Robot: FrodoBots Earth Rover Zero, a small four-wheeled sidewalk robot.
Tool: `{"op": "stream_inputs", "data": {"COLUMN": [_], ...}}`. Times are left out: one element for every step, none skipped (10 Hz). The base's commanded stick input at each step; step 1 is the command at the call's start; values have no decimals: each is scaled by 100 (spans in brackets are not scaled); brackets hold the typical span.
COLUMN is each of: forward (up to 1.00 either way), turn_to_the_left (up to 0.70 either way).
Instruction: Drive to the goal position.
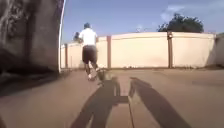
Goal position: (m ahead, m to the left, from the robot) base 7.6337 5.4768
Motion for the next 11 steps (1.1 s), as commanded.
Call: {"op": "stream_inputs", "data": {"forward": [100,100,100,100,100,100,100,100,100,100,100], "turn_to_the_left": [0,0,0,0,27,27,27,27,0,0,0]}}
